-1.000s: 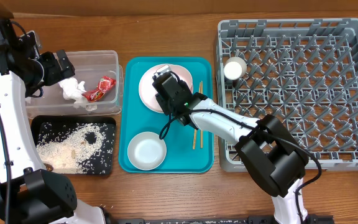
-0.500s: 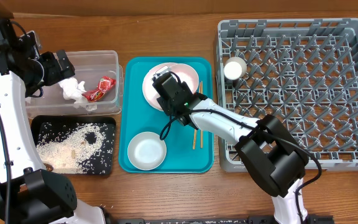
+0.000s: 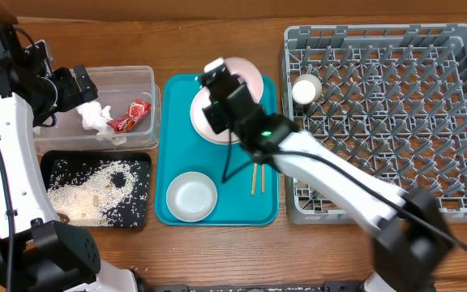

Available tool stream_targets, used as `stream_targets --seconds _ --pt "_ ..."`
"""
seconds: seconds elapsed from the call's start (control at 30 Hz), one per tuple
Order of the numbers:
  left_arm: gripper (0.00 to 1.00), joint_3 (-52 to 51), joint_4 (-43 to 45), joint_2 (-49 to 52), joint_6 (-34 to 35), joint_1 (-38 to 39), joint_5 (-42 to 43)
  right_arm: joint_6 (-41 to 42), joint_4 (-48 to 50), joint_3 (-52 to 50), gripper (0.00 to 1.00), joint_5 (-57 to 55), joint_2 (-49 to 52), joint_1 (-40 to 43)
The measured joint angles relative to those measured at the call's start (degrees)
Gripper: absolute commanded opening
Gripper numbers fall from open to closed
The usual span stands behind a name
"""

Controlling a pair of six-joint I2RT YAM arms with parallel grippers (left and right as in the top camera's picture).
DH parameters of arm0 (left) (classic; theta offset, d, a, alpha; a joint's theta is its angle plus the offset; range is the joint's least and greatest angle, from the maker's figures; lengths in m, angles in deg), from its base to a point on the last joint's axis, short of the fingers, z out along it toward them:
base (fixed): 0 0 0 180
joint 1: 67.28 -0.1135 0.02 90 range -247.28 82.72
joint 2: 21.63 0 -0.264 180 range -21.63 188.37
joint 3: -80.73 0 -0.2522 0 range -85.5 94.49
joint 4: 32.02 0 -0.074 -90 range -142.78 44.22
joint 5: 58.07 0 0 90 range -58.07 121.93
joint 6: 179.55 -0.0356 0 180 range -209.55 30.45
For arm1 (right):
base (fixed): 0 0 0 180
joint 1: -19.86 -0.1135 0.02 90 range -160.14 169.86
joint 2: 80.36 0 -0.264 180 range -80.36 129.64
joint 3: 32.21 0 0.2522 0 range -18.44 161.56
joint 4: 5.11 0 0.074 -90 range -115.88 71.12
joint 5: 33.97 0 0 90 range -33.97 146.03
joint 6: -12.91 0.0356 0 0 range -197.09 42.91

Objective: Sort waste into correct bins and load items into the dishwasher
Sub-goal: 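Lift the pink bowl and set it in the rack's back row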

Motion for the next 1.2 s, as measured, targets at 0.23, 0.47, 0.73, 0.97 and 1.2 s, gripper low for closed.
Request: stream_targets --seconds 0.23,0.47,0.73,0.97,1.2 --pt "1.0 0.0 0.02 0.0 0.0 0.0 0.0 3.3 -4.26 0.07 0.04 18.53 -16.81 14.67" --pt "1.0 0.0 0.0 0.0 0.0 0.0 0.0 8.04 -5.05 0.07 0.04 56.26 -15.96 40.54" --pt "1.0 0.0 0.0 0.0 0.0 0.0 0.0 9.64 2.25 0.07 0.04 88.67 -4.0 57.44" --pt "1.0 0.0 0.0 0.0 0.0 0.0 -0.02 10.62 6.82 0.02 0.04 98.07 9.35 60.28" --pt "1.0 0.0 0.0 0.0 0.0 0.0 0.0 10.82 8.37 0.02 0.04 99.49 15.06 60.22"
